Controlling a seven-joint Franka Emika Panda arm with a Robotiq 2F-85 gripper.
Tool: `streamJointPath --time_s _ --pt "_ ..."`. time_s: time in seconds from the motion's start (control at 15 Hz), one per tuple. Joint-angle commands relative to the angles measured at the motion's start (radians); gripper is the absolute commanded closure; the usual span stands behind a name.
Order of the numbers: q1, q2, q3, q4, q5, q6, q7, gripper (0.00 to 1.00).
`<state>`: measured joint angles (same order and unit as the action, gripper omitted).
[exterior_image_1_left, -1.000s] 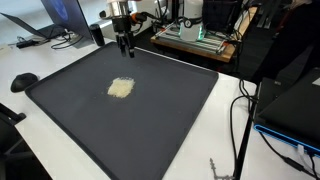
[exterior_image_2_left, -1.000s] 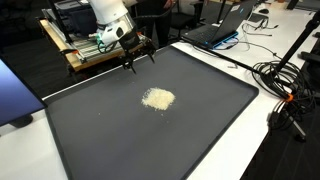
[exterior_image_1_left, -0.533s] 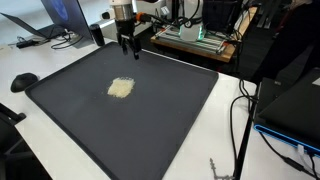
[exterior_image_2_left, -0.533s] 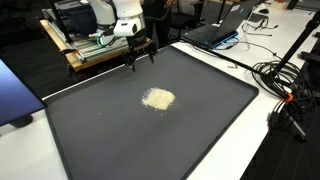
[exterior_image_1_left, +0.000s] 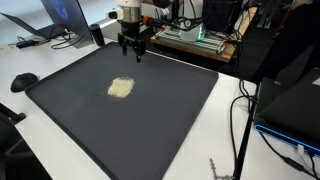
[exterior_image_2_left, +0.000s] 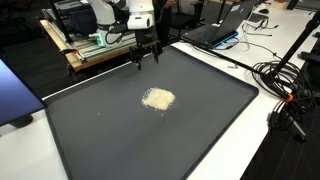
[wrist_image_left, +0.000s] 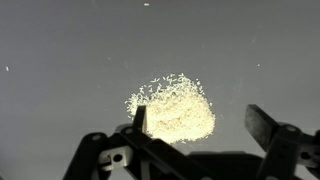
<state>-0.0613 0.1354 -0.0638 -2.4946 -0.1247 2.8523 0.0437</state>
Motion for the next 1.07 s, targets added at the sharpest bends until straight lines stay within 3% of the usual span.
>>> streamJointPath --time_s 0.0,0.2,0.33,0.47,0.53,0.6,0.73,0.8,1.0 --pt "0.004 -0.018 -0.021 -0.094 -0.035 0.151 -0.027 0.0" --pt "0.006 0.005 -0.056 -0.147 -0.1 0.322 -0.051 0.0" --pt "0.035 0.029 -0.128 -0.154 -0.163 0.407 -0.056 0.0" --pt "0.036 0.066 -0.151 -0.152 -0.161 0.475 -0.08 0.0" --pt "0.025 0.088 -0.141 -0.149 -0.153 0.505 -0.087 0.0" --pt "-0.012 0.104 -0.09 -0.148 -0.101 0.521 -0.132 0.0" --pt "-0.04 0.14 -0.054 -0.131 -0.17 0.533 -0.089 0.0" --pt "-0.045 0.15 -0.029 -0.123 -0.12 0.525 -0.135 0.0" --pt "-0.011 0.14 -0.042 -0.102 -0.109 0.493 -0.18 0.0"
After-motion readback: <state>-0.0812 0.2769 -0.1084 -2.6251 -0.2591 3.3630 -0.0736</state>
